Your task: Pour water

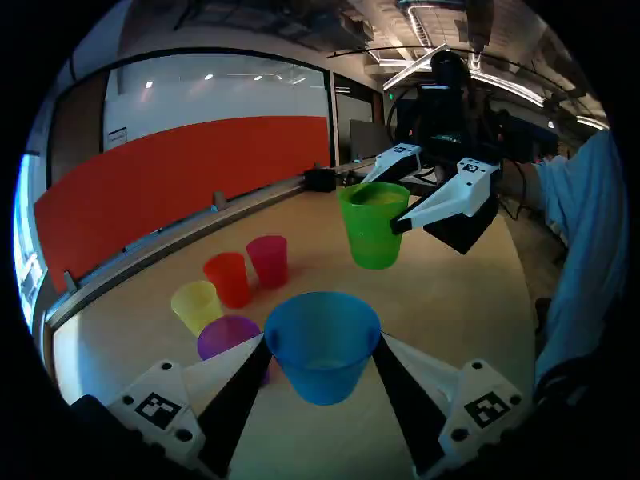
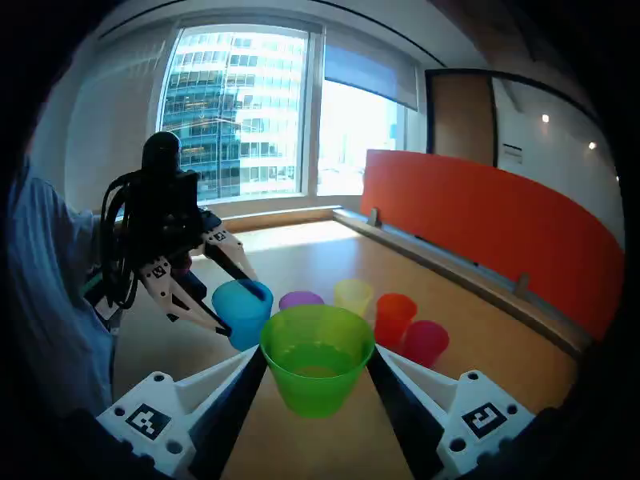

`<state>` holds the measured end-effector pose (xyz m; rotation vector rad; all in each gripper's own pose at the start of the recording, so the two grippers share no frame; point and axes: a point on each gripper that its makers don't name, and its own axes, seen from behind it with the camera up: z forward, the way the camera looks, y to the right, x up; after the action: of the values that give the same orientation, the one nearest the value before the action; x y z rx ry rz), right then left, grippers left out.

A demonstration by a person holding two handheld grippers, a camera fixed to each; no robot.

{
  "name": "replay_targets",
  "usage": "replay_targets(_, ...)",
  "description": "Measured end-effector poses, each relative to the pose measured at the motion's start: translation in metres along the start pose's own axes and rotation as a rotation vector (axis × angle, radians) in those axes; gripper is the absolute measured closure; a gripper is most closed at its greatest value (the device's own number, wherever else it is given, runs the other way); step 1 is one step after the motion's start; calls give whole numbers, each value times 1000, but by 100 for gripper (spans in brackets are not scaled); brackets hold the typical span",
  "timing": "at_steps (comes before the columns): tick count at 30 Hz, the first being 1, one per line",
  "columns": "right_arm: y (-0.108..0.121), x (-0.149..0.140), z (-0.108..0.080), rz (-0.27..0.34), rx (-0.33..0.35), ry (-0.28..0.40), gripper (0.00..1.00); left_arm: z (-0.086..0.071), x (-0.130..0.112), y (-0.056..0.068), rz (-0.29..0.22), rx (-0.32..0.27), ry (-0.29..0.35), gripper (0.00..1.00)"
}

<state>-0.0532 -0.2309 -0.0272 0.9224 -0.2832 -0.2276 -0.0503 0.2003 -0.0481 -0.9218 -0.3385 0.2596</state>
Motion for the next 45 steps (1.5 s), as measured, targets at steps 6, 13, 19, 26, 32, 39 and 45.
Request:
replay_targets(6,0,-14,6,-4,5,-29,9,4,-14,-1,9,-4,-28,13)
replay_targets(13,-2,-29,11,-1,10,-57,9,10,-32,-2,13,-11,-56,13)
replay_targets(19,-3,-39,15,1,10,-76,9,14,-43,-1,30,-15,-81,13)
replay_targets(26,-4,-47,17,9,9,-83,9,18,-51,1,43,-28,-99,13)
replay_targets(32,-5,-49,17,10,3,-89,9,21,-58,2,42,-30,-108,13)
replay_targets(39,-5,-53,19,16,0,-92,9,21,-61,1,35,-31,-112,13)
replay_targets(45,-6,-58,22,16,-5,-100,9,21,-65,-2,50,-23,-130,13)
